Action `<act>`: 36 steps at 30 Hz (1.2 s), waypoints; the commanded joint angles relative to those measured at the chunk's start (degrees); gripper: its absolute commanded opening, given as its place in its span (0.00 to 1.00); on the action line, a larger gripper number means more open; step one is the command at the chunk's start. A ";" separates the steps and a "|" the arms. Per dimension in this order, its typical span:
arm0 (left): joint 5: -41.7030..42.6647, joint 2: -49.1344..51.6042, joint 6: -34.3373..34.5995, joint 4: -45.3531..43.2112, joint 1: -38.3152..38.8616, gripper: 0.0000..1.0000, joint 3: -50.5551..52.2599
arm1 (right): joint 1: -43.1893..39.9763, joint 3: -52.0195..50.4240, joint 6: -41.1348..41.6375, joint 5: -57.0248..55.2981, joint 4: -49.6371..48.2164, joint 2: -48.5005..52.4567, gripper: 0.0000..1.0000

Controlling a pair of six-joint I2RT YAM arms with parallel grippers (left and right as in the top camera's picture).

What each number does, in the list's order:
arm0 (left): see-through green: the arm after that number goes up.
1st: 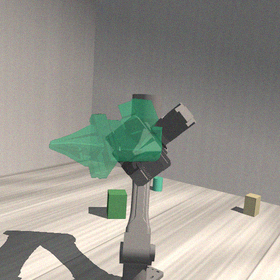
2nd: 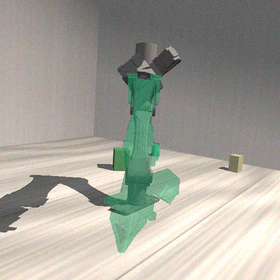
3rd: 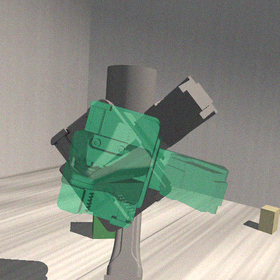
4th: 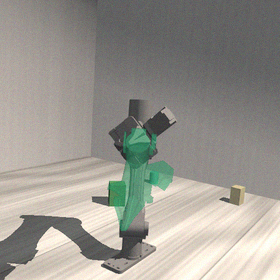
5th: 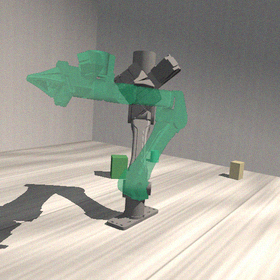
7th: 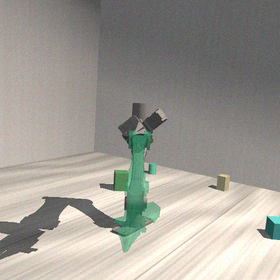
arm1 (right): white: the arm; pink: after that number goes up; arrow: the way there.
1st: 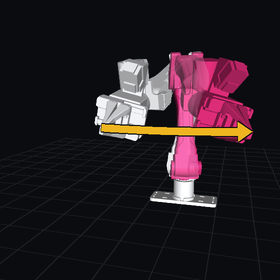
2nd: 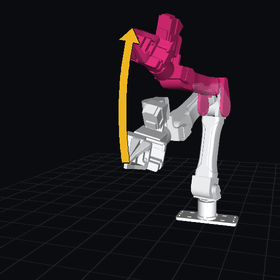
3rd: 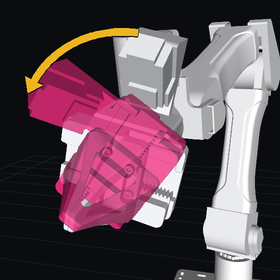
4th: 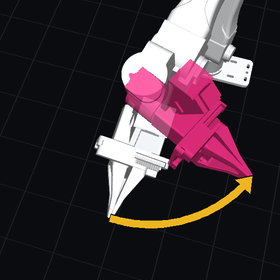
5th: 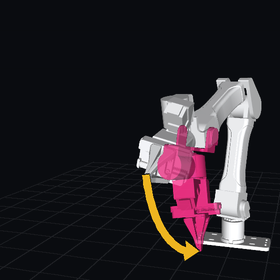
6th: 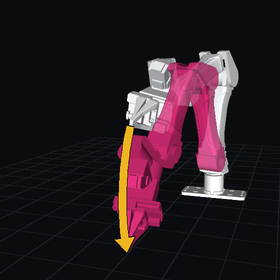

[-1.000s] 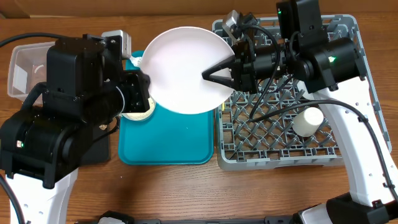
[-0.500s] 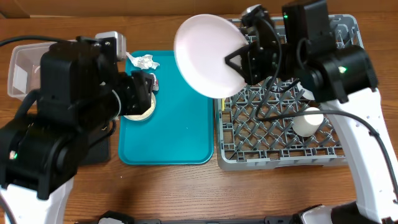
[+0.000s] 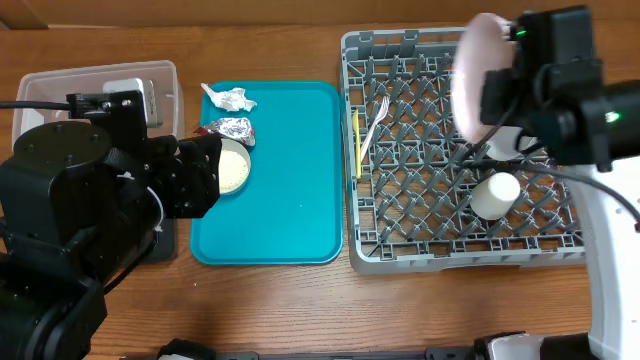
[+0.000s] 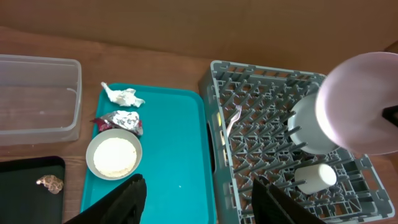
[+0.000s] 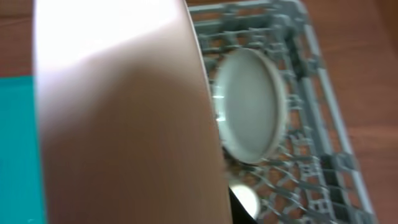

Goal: Sort waste into correct bins and load items into the dishwasher rack
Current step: 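Set the pink plate upright in the rack beside the grey plate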

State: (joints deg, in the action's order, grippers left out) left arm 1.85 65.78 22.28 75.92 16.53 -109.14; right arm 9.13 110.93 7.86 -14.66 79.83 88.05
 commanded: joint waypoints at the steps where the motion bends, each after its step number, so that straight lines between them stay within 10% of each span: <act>1: -0.79 -0.17 -0.26 0.15 0.37 0.59 -1.01 | -2.51 0.02 -0.81 -1.55 0.33 1.97 0.12; 25: -0.74 0.92 -0.46 3.61 0.37 0.65 -0.94 | -4.13 0.02 -8.13 -4.70 -0.76 24.39 0.06; 27: -0.04 1.33 -0.46 3.61 0.37 0.65 -0.94 | -4.15 0.13 -7.89 -6.75 -0.61 24.20 0.52; 36: 1.81 2.91 -0.46 3.61 0.37 0.64 -0.92 | -4.70 6.45 -4.50 -7.98 1.14 19.52 0.55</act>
State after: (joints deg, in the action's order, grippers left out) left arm 2.79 67.92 22.28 79.55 16.53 -109.14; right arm 4.60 112.46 2.20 -22.74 80.27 112.68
